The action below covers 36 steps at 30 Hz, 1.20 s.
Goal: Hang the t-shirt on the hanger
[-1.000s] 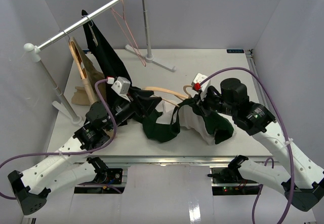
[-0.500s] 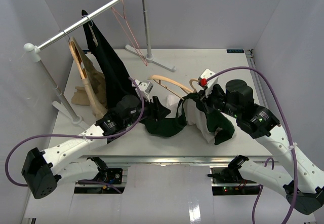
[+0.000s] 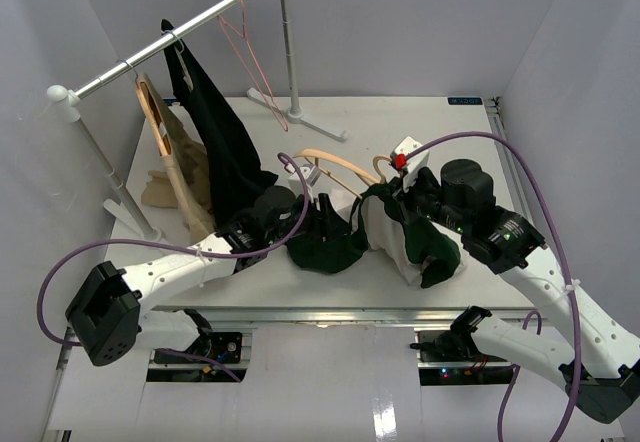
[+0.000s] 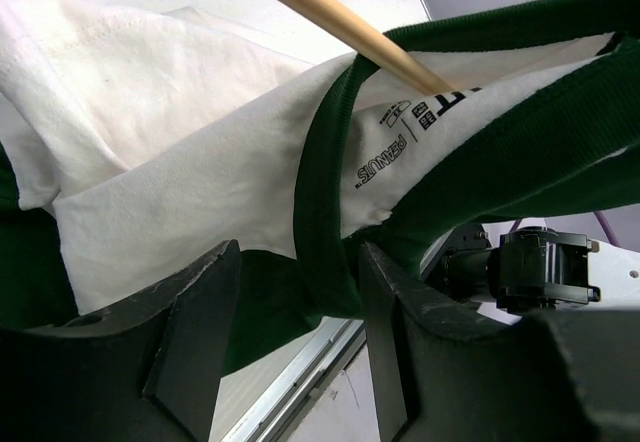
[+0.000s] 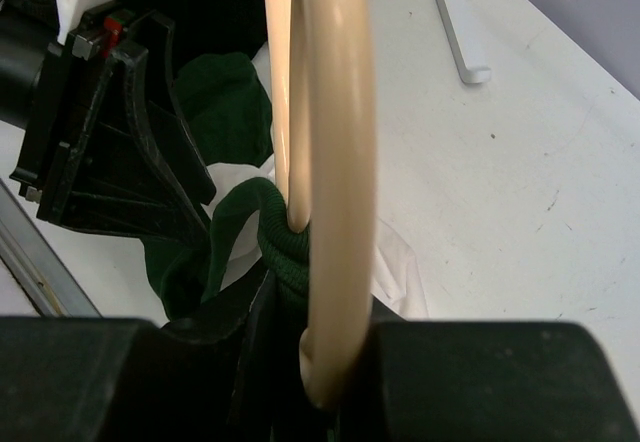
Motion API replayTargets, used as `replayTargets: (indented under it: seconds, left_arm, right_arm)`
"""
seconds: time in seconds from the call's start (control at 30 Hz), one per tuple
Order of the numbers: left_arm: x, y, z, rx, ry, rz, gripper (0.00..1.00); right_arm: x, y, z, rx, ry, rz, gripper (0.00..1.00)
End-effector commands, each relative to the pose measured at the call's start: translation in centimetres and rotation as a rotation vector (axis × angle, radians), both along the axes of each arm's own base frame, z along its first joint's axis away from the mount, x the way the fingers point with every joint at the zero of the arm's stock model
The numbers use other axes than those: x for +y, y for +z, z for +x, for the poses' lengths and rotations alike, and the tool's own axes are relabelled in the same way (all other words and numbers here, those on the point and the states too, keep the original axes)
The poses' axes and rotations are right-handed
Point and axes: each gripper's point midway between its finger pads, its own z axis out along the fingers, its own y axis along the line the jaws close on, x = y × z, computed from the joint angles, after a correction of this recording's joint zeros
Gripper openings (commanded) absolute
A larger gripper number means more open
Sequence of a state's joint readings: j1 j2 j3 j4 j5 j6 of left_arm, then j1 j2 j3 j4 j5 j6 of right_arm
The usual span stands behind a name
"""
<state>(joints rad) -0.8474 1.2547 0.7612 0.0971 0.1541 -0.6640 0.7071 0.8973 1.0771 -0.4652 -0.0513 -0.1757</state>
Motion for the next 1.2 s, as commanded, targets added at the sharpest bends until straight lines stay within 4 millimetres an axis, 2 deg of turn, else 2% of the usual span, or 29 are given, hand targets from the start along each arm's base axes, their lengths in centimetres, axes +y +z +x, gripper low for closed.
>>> replayTargets:
  seconds: [0.0,0.27,0.43,0.47,0.53,0.67,0.8,0.87,0.93,1.03,1.17]
  left_arm:
    - [-0.9,0.7,-0.2,0.005,-0.026,-0.047,0.61]
    - [-1.5,-0.8,-0.1,0.046,-0.036,-0.021,0.55]
    - [-1.9,-1.5,0.4,0.072,-0.025,0.008,0.23]
    - [-2.0,-1.7,0.6,0.081,-0.024,0.02,0.11]
    - [-2.4,-1.9,0.8,0.101,-0.027,0.041,0.0]
    - [-2.6,-2.9,1.3,0.119,-0.01,0.071,0.0]
    - [-0.8,-3.1,3.0,0.105,0.106,0.148,0.0]
    - [0.1,-2.0,4.4,0.095,0.162,0.155,0.0]
    - [1.8,-1.5,6.2,0.106,0.221,0.16,0.0]
    - [5.0,0.2,10.0,0.117,0.312,0.118,0.0]
    - [7.1,2.4,12.6,0.11,0.37,0.093,0.0]
  right_arm:
    - [0.4,2.4,1.0,-0.079,-0.024,0.079,0.08]
    - [0.4,2.0,1.3,-0.082,-0.037,0.086,0.08]
    - [0.4,1.6,1.4,-0.078,-0.044,0.09,0.08]
    - [0.4,1.2,1.5,-0.072,-0.049,0.086,0.08]
    - [0.3,1.2,1.5,-0.076,-0.053,0.086,0.08]
    - [0.0,1.4,1.3,-0.082,-0.058,0.089,0.08]
    - [-0.4,1.4,0.9,-0.079,-0.057,0.086,0.08]
    - [-1.1,1.1,1.1,-0.083,-0.092,0.07,0.08]
    - [-1.5,1.0,1.0,-0.09,-0.105,0.067,0.08]
    - [-2.4,1.0,0.5,-0.088,-0.13,0.069,0.08]
    - [-3.0,1.5,-0.7,-0.106,-0.11,0.089,0.08]
